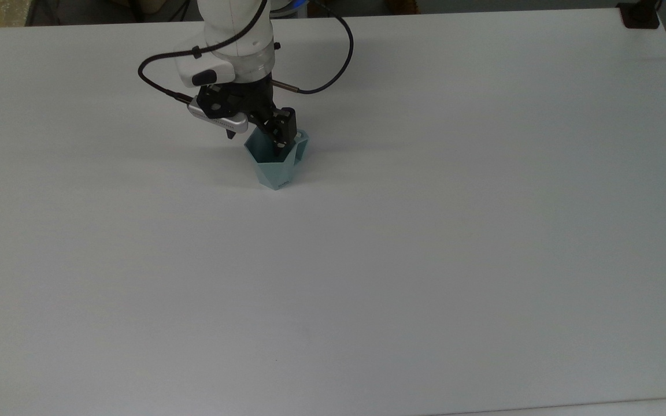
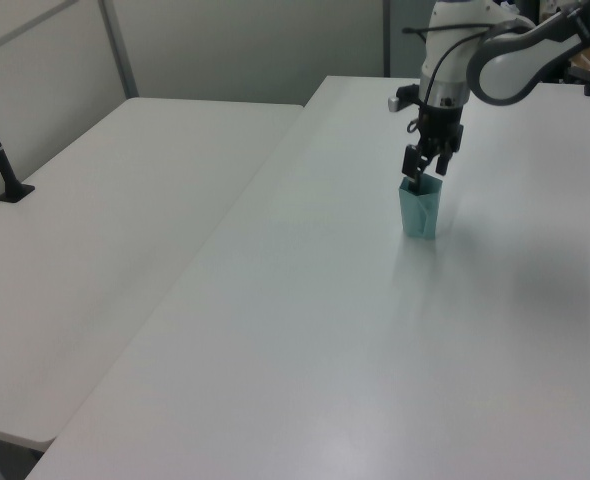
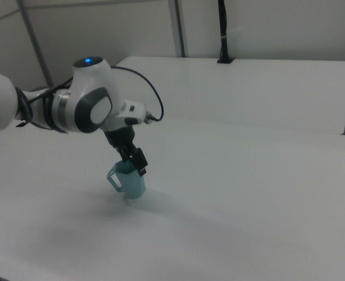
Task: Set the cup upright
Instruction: 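Open the gripper and raise it away from the cup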
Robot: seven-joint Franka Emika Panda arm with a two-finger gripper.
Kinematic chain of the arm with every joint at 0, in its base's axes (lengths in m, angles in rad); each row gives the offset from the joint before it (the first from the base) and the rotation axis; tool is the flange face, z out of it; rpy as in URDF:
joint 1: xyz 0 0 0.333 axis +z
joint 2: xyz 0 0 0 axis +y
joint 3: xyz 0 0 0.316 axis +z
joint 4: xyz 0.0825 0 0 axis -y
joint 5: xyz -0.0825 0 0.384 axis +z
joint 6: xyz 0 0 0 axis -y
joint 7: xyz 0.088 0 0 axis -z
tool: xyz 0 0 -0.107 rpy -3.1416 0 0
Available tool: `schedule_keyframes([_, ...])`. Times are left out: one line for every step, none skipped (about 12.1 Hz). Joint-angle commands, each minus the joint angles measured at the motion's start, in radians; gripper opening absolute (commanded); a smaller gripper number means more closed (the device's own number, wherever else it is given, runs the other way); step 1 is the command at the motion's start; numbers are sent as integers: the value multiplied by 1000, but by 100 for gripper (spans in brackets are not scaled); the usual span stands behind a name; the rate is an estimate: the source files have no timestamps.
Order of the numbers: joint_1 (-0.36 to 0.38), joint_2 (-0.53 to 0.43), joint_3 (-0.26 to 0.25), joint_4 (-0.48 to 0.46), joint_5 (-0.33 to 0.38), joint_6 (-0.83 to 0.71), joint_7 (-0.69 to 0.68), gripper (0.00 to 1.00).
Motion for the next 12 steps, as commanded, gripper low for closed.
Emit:
schedule_keyframes([-3, -54, 1, 163, 26, -205, -19, 100])
schedule_keyframes([-13, -53, -1, 247, 26, -292, -10, 100])
schedule_keyframes([-21, -56, -1, 293, 26, -331, -28, 100])
schedule_keyframes([-35, -66, -1, 329, 24, -392, -69, 100])
schedule_keyframes([-38, -79, -1, 373, 24, -469, -147, 100])
schedule_keyframes([-75, -88, 7, 396, 26, -533, -224, 100])
schedule_keyframes([-142, -100, 45, 404, 27, -557, -287, 100])
schedule_keyframes([-255, -102, 141, 404, 27, -566, -337, 100])
schedule_keyframes([-342, -102, 223, 404, 27, -569, -367, 100])
schedule_keyframes([-448, -102, 318, 406, 26, -572, -384, 100])
schedule_keyframes([-492, -108, 347, 406, 26, -575, -395, 100])
schedule_keyframes([-500, -124, 348, 413, 26, -592, -427, 100])
